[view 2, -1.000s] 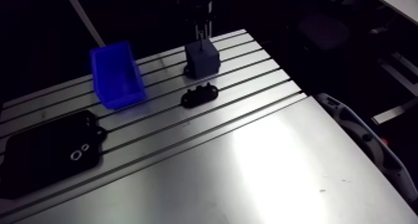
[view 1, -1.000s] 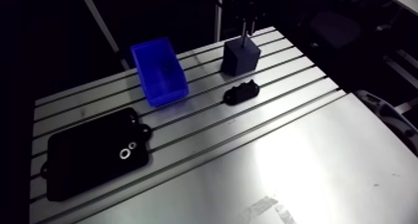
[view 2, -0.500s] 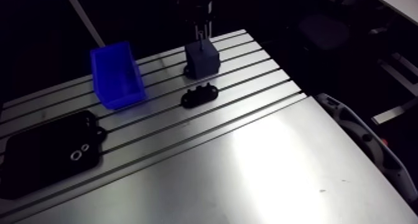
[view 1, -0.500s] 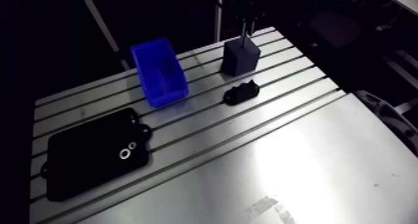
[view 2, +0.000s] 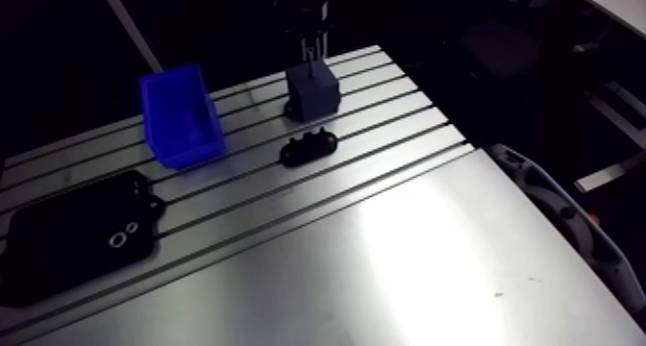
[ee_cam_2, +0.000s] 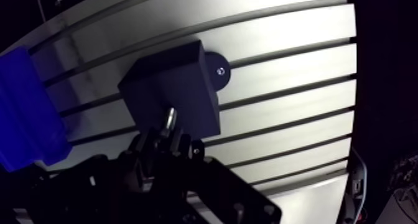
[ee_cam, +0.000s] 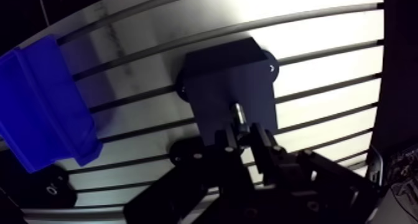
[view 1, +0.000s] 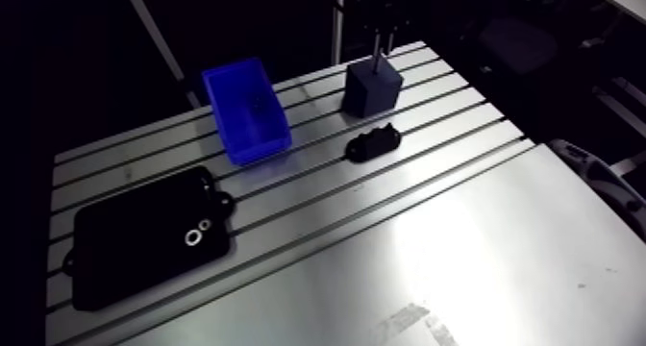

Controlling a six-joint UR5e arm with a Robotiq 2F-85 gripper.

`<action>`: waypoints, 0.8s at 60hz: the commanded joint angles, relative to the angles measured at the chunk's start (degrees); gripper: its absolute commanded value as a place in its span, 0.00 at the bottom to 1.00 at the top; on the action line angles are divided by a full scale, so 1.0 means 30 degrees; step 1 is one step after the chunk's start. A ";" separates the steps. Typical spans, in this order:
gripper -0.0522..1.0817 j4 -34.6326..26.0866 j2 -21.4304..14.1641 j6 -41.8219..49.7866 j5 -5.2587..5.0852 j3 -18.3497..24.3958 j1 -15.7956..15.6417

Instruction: Pick up the M10 bolt and insert it into the hole until fully seated.

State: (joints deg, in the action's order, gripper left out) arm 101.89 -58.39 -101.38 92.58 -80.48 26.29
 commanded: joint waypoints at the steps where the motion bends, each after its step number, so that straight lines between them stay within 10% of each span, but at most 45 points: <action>1: 1.00 0.0007 0.0000 -0.0001 -0.0001 0.0005 0.0000; 48: 1.00 0.0007 0.0029 0.0028 -0.0026 -0.0052 0.0000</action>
State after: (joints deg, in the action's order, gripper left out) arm 101.91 -58.32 -101.29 92.50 -80.55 26.21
